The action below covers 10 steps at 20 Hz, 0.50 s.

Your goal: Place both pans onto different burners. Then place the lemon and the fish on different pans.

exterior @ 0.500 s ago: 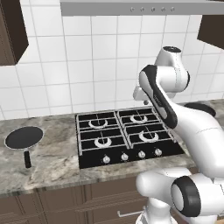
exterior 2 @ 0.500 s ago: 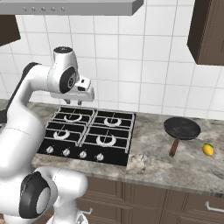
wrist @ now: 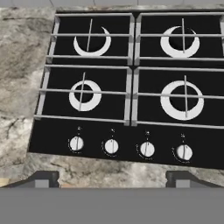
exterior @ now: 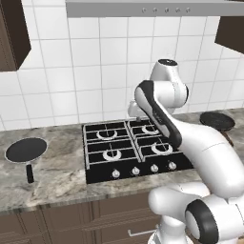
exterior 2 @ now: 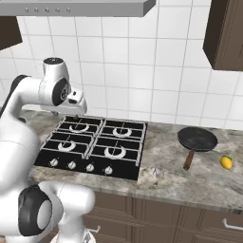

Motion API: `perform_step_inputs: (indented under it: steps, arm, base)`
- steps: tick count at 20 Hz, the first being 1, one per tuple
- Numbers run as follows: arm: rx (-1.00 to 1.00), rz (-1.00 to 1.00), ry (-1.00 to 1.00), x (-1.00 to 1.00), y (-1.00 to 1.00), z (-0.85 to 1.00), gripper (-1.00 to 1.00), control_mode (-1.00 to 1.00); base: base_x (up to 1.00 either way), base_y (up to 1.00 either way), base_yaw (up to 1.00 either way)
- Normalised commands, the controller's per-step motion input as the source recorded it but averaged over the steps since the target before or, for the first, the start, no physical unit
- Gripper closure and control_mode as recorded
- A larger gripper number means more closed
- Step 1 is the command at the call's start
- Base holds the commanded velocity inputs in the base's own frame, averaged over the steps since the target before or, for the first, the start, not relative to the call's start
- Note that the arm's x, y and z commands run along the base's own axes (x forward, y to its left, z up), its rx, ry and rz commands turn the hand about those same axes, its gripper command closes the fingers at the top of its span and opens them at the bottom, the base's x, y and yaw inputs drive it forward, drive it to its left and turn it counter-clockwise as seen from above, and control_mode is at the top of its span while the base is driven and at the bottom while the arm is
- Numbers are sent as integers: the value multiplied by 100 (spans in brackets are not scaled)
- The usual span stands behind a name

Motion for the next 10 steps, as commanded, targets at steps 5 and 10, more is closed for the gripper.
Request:
perform_step_inputs:
  steps: [5, 10]
  arm:
    - [18, -2, 0, -18, 100, -62, -100, -100]
    - [9, 0, -1, 5, 96, -33, -100, -100]
  base:
    - [0, 0, 0]
    - [0, 0, 0]
